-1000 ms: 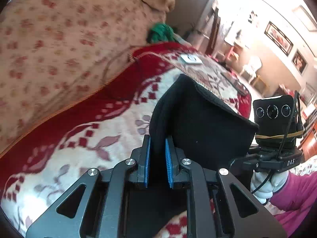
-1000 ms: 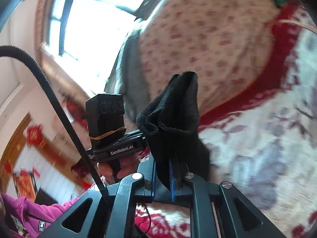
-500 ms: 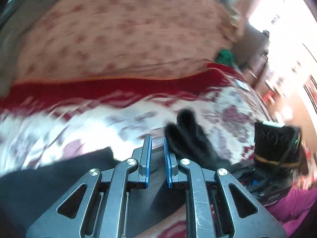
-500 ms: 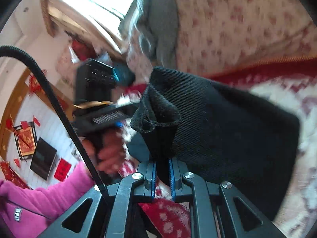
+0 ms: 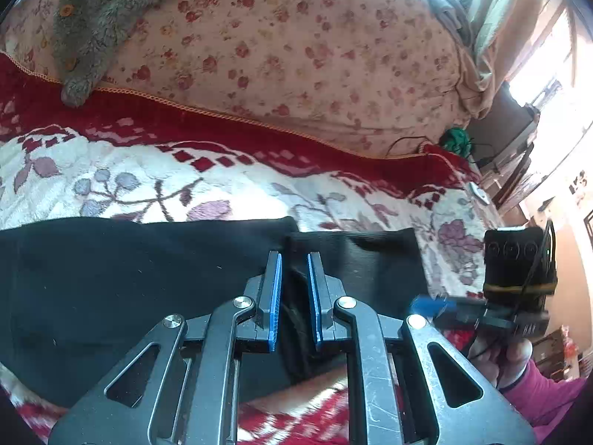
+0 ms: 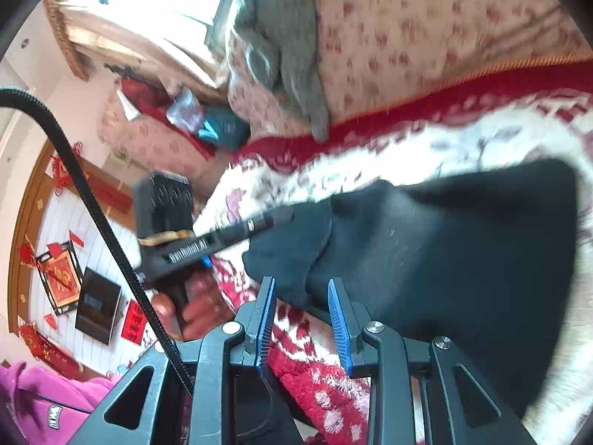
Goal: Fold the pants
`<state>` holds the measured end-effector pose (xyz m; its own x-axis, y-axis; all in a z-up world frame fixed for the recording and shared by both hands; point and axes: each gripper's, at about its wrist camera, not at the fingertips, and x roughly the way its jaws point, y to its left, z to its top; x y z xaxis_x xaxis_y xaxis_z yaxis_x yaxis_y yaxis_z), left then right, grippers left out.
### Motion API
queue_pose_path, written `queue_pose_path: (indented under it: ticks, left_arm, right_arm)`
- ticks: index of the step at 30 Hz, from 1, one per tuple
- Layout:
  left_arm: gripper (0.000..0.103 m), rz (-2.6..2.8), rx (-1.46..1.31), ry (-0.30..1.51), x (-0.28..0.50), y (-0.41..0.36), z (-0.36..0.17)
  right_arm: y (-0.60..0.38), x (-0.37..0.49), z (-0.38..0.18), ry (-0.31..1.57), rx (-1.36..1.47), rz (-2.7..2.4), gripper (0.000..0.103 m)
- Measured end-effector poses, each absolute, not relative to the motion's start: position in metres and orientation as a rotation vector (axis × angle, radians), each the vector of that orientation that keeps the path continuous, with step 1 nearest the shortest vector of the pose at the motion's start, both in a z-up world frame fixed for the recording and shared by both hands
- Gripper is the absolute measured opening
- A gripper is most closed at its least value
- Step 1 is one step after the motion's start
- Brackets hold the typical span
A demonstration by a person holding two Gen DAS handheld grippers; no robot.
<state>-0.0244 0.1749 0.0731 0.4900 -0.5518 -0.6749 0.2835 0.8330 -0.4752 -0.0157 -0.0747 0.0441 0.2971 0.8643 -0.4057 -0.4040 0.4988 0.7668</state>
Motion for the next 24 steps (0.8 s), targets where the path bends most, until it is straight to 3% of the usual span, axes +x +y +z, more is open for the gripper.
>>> queue_pose_path:
  ticks: [16,19,21,22,24]
  left_arm:
    - [0.012,-0.494,-0.366,0.92,-0.069,0.155,0.081]
    - [0.028,-0.496,-0.341,0.907,-0.067,0.145,0.083]
    - [0.041,-0.508,-0.331,0.915,-0.063,0.14,0.081]
    - [0.043,-0.508,-0.326,0.922,-0.062,0.139,0.08]
    - [0.052,-0.491,-0.309,0.94,-0.058,0.137,0.075]
  right_arm:
    - [-0.065,-0.008,0.048,0.887,0.412,0.629,0.029]
    - [-0.077,-0.011,0.052,0.858,0.384,0.582,0.029]
    - [-0.09,-0.015,0.056,0.825,0.375,0.557,0.039]
    - [-0.1,-0.017,0.058,0.81,0.372,0.539,0.053]
    - [-0.118,-0.017,0.057,0.802,0.378,0.519,0.06]
